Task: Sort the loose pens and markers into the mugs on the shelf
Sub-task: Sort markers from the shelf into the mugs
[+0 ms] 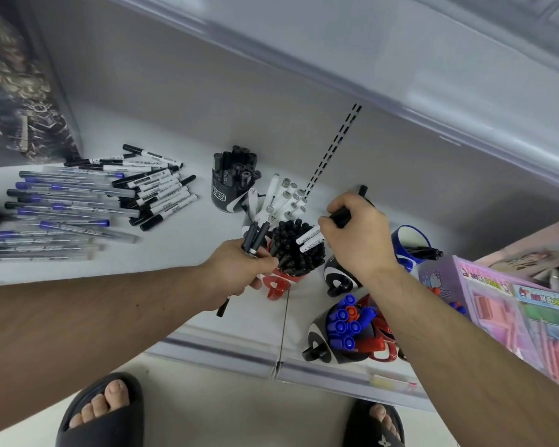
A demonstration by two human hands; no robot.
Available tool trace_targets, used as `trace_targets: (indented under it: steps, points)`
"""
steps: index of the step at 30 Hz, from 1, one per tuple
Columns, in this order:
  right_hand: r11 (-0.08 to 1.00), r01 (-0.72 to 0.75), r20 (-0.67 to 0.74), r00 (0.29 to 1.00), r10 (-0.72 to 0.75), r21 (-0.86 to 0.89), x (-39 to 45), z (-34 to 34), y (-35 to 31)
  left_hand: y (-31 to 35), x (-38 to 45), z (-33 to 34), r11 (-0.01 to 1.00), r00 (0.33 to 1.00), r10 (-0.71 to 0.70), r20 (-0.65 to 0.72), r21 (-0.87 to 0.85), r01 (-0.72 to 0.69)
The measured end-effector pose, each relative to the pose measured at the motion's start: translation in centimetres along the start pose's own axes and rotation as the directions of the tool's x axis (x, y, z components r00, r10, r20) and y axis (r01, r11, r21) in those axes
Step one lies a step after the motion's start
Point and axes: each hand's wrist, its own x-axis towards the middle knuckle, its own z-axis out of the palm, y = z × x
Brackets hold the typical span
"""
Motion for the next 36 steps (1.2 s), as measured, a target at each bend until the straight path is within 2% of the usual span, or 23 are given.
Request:
trace_targets:
  steps: [4, 6, 8, 11, 13, 15, 18, 20, 24, 27, 30, 33, 36]
  points:
    - [0.985, -0.096, -0.055, 0.993, 0.105, 0.147, -1.3, -1.8, -0.2, -0.1, 0.1, 0.2, 0.999, 0.999, 0.038, 0.005, -0.002, -0.038]
    - [0.967, -0.140, 0.061, 0.990, 0.129, 0.214, -2.5, -2.6, -0.7, -0.4, 0.1, 0.1, 0.997, 0.998, 0.066, -0.022, 0.029, -0.065]
    - [0.964, -0.176, 0.230, 0.965, 0.128, 0.200, -3.8, -2.5, -1.0, -0.5, -0.1, 0.1, 0.991, 0.992, 0.129, -0.012, 0.038, -0.129]
    - [0.969, -0.197, 0.353, 0.926, 0.132, 0.152, -5.4, -1.1, -1.2, -0.1, -1.3, 0.4, 0.968, 0.951, 0.248, 0.184, 0.005, -0.253]
    - [0.916, -0.308, 0.389, 0.901, 0.194, 0.258, -6.0, 0.1, -1.5, 0.2, -2.2, 0.9, 0.945, 0.888, 0.274, 0.370, 0.066, -0.319]
    - [0.829, -0.433, 0.442, 0.858, 0.260, 0.353, -6.1, 0.9, -2.1, 0.2, -2.5, 1.2, 0.937, 0.854, 0.264, 0.449, 0.090, -0.338]
    - [0.741, -0.527, 0.541, 0.798, 0.265, 0.415, -5.7, 1.0, -2.7, -0.2, -2.0, 0.8, 0.939, 0.879, 0.253, 0.405, 0.118, -0.324]
    - [0.692, -0.563, 0.552, 0.785, 0.279, 0.451, -4.5, 0.5, -2.5, -0.1, -1.7, 0.6, 0.946, 0.915, 0.231, 0.330, 0.145, -0.291]
    - [0.603, -0.624, 0.393, 0.782, 0.484, 0.497, -0.2, 0.2, 0.1, 0.2, -1.8, 0.3, 0.967, 0.953, 0.189, 0.236, 0.123, -0.222]
    - [0.611, -0.629, 0.269, 0.769, 0.580, 0.481, 3.7, 1.0, 2.5, 0.5, -1.8, -0.2, 0.983, 0.973, 0.166, 0.160, 0.053, -0.176]
    - [0.591, -0.667, 0.219, 0.726, 0.652, 0.453, 7.4, 2.5, 3.5, 1.0, -1.1, -0.7, 0.987, 0.984, 0.163, 0.066, -0.015, -0.162]
    - [0.611, -0.721, 0.271, 0.690, 0.671, 0.326, 9.5, 4.5, 4.0, 1.6, -0.2, -1.1, 0.982, 0.984, 0.177, -0.008, -0.071, -0.177]
    - [0.541, -0.810, 0.389, 0.584, 0.713, 0.226, 10.7, 6.7, 5.6, 2.1, 0.2, -1.6, 0.974, 0.980, 0.193, -0.056, -0.108, -0.199]
